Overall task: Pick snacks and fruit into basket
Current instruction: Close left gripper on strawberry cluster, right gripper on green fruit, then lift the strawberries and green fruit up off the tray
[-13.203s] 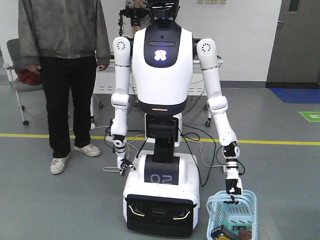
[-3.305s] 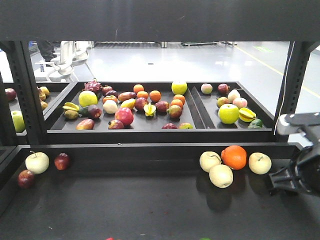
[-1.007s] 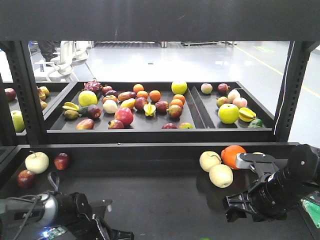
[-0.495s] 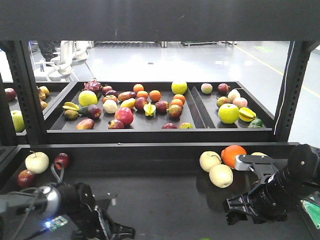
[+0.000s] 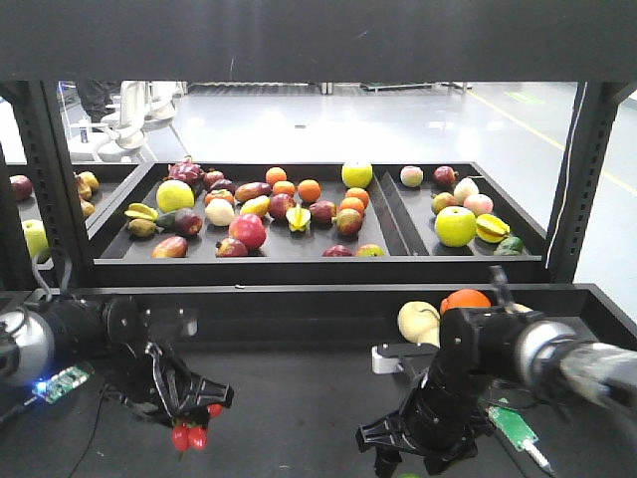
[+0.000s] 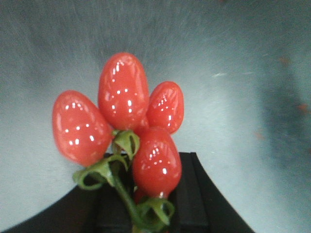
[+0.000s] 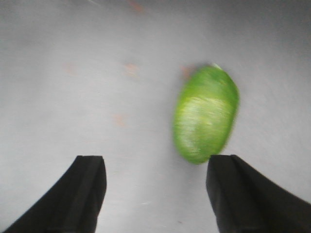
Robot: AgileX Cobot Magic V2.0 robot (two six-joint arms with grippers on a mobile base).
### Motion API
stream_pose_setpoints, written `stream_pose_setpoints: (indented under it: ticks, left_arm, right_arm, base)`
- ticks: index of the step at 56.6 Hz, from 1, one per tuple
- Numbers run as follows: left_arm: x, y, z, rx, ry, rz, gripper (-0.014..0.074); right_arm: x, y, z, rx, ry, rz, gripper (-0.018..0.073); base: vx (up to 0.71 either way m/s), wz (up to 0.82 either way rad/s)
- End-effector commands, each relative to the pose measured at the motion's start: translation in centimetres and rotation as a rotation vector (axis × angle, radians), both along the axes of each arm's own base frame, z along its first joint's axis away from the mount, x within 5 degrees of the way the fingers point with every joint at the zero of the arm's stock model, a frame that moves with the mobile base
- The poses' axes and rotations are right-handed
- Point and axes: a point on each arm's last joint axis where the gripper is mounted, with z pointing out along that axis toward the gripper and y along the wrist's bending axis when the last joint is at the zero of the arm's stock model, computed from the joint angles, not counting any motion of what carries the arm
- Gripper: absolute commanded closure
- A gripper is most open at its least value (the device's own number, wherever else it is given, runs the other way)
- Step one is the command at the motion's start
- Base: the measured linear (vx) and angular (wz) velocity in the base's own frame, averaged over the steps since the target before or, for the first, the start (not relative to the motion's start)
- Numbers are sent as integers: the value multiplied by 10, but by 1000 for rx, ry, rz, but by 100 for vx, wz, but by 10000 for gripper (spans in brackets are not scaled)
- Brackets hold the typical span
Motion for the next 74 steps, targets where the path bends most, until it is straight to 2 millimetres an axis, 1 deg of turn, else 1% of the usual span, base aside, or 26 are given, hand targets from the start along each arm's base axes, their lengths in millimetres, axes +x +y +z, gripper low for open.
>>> stream_pose_setpoints:
  ticks: [1,8,18,24,29,34,44,58,74]
  left_arm:
    - [-1,0,51,-36,-145,13,600]
    - [-3,1,59,-38,-169,13,600]
    - [-5,2,67,-41,-187,12,600]
    - [-5,2,68,-41,-188,12,600]
    - [-6,2,68,-40,-186,11,600]
    - [-6,2,68,-40,-185,10,600]
    - [-6,2,67,-39,-181,9,600]
    - [-6,2,67,-39,-180,9,600]
    - [-6,2,67,-40,-176,9,600]
  right_arm:
    - [14,-2,27,-18,-60,-30,36]
    - [21,-2,17,-38,-34,-53,25]
    - [23,-2,-5,-58,8,-51,25]
    - [25,-3,-19,-91,20,-39,22]
    - [28,-5,-27,-113,8,-29,21]
    - [31,-6,-31,-126,-13,-32,21]
    - [36,-5,-29,-111,-70,-46,17]
    - [37,-4,-30,-89,-79,-58,-3]
    - [35,-4,-47,-96,-19,-71,-3]
  base:
    - [0,0]
    - [0,0]
    - [0,0]
    - [0,0]
    - [0,0]
    - [0,0]
    - [0,0]
    - [0,0]
    - [0,0]
